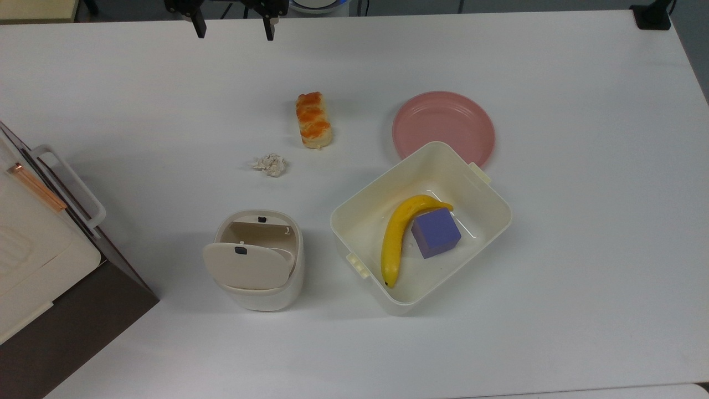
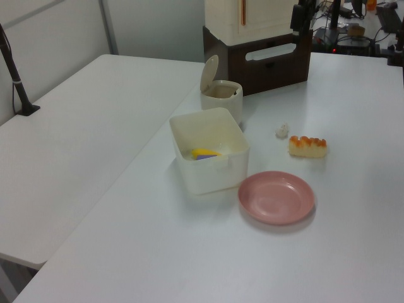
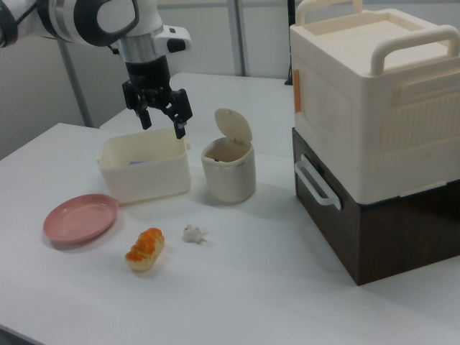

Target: Grab it up and put it in the trash

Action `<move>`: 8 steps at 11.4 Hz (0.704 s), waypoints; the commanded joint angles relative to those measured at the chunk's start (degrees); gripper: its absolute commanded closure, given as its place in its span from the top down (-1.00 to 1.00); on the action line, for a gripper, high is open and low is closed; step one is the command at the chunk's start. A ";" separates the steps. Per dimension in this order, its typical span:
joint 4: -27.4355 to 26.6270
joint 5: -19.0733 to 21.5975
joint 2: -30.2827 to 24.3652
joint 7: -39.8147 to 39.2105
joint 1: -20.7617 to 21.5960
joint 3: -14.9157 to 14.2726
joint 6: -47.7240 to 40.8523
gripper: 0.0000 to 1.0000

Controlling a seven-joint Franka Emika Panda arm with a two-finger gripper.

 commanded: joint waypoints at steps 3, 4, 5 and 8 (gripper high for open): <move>-1.73 1.39 -1.91 0.47 1.40 -1.23 -0.56 1.00; -1.73 1.39 -1.91 0.74 1.40 -1.23 -0.56 1.00; -1.64 1.39 -1.91 0.91 1.40 -1.23 -0.47 1.00; -1.20 1.39 -1.91 0.91 1.32 -1.23 -0.39 1.00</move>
